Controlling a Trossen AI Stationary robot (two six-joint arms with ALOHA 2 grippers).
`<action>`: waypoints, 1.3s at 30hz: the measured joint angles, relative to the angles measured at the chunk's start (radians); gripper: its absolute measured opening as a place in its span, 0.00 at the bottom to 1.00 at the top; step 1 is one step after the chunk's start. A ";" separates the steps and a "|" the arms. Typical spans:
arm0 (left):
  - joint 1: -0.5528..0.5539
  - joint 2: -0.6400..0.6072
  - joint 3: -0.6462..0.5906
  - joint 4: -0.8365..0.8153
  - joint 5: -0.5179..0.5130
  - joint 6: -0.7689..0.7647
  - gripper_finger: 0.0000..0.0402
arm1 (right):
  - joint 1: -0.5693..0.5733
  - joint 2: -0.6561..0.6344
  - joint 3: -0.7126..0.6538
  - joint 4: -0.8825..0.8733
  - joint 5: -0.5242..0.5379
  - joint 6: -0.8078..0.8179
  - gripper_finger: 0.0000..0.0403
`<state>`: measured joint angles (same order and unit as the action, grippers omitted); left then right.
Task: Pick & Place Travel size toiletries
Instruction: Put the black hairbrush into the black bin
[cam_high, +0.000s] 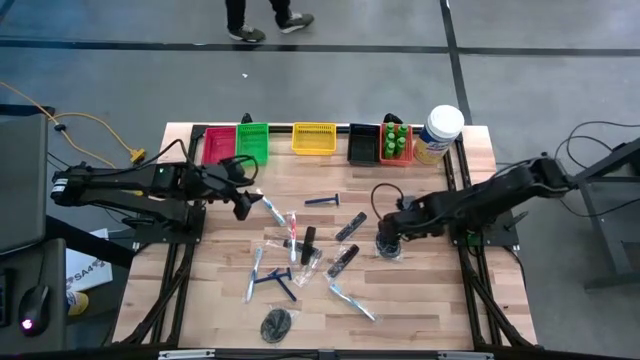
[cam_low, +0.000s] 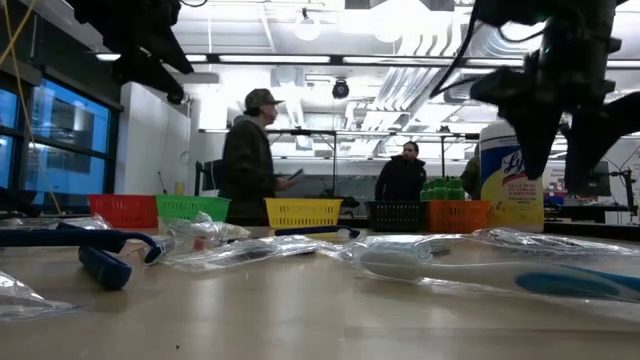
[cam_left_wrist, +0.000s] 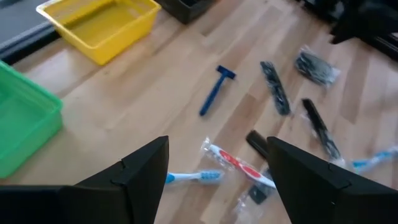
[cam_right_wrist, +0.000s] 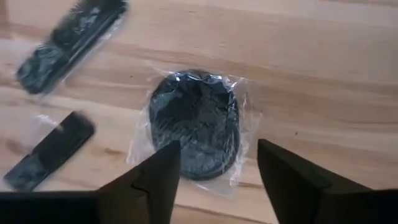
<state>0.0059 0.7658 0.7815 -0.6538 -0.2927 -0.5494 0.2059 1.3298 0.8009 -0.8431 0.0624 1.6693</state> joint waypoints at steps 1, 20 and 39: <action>0.000 0.000 0.000 -0.001 0.007 0.009 0.65 | -0.004 0.020 0.000 0.012 -0.001 0.003 0.53; 0.000 -0.006 0.000 0.000 0.100 0.073 0.65 | -0.018 0.256 0.000 0.165 -0.031 0.119 0.79; 0.000 -0.006 0.000 -0.001 0.104 0.074 0.65 | -0.018 0.255 0.000 0.168 -0.046 0.117 0.20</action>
<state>0.0059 0.7601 0.7815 -0.6544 -0.1890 -0.4755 0.1875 1.5848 0.8013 -0.6747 0.0162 1.7863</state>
